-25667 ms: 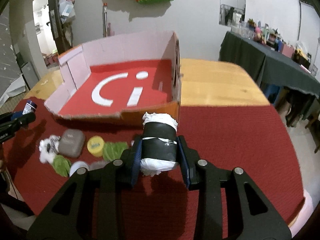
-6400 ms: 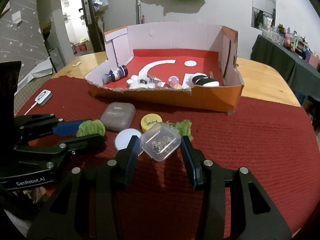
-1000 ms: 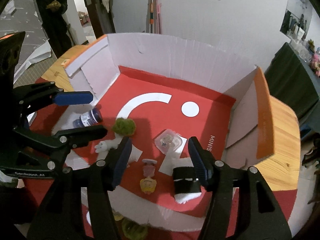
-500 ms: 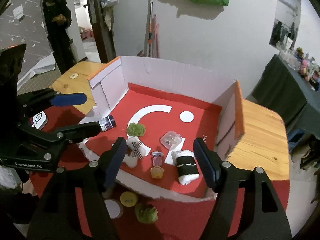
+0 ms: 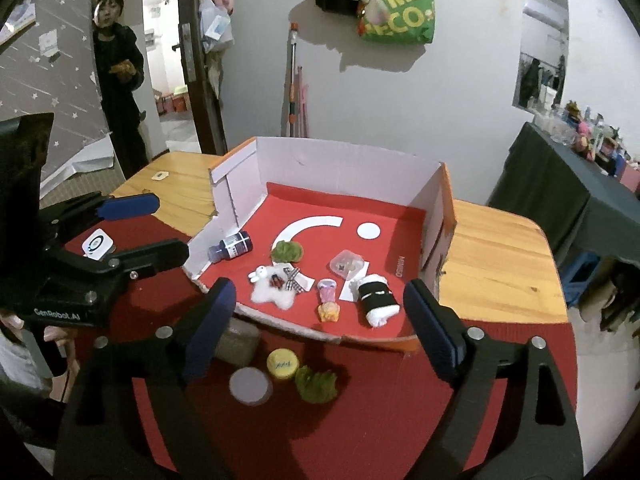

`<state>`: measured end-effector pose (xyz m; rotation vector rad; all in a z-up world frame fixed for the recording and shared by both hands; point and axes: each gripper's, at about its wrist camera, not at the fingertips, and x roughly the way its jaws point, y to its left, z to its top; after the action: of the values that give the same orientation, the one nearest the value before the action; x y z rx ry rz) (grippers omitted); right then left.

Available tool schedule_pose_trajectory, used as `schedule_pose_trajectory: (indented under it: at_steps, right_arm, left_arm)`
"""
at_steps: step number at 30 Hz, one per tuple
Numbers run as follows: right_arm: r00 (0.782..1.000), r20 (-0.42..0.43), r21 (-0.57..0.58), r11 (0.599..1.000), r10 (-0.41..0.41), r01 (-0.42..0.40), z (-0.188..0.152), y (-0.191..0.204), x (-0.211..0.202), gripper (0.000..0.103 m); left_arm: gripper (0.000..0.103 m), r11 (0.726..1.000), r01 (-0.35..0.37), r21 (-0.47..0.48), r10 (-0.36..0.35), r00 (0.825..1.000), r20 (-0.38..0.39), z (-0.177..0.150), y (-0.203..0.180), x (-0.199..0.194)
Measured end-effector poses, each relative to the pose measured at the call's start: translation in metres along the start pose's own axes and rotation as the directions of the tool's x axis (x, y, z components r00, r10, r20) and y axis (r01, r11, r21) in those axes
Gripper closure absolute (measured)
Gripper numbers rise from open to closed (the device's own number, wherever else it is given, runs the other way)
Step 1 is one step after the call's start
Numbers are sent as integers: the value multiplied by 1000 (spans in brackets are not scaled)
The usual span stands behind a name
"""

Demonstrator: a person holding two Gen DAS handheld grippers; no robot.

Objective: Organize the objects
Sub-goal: 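Withdraw both tools from the box back over the remaining items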

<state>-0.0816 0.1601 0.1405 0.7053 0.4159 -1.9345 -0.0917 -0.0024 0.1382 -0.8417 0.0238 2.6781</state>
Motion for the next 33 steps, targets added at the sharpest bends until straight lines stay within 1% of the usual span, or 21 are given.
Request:
schedule_pose_trajectory:
  at_steps: [4,6,8,13,18,20,23,26,28,33]
  right_arm:
    - [999,34,1,1000,-31,31,-13,5,-12,17]
    - [998,49,12,999,-40,40,-21,7,-17,14]
    - [997,61,20,999,-51,50,-30,9,-20,11]
    - [994,70,14,996,-87,86,-49,13,-21,11]
    - [994,66,38,996,-85,83,-70,16,-17,10]
    - [993,66,46,995,-96,93,-80,16,-15,11]
    - [992,52,64,992,-114,111,-91,14,-7,10]
    - [994,22,97,990,-103,100,-100,9,1,10]
    - [996,1,120,989,-93,92,-106,5,7,10]
    - [995,-34,117,988,-99,102,-111,2,16,10]
  left_arm:
    - [11,1000,-8,-12,8,1000,10,-13,-3,-6]
    - [8,1000,-13,-11,13,1000,10,-21,-6,-7]
    - [7,1000,-18,-18,18,1000,9,-30,-8,-7]
    - [4,999,-26,-41,26,1000,-9,-49,-11,-7]
    - [2,997,-37,-64,35,999,-24,-69,-14,-4]
    - [1,996,-42,-80,39,998,-39,-77,-14,0]
    - [1,993,-47,-107,40,996,-75,-89,-12,7]
    - [1,991,-39,-128,24,993,-118,-98,-10,15]
    - [1,990,-42,-137,23,991,-134,-102,-9,19]
    - [1,990,-48,-131,27,987,-159,-103,-12,27]
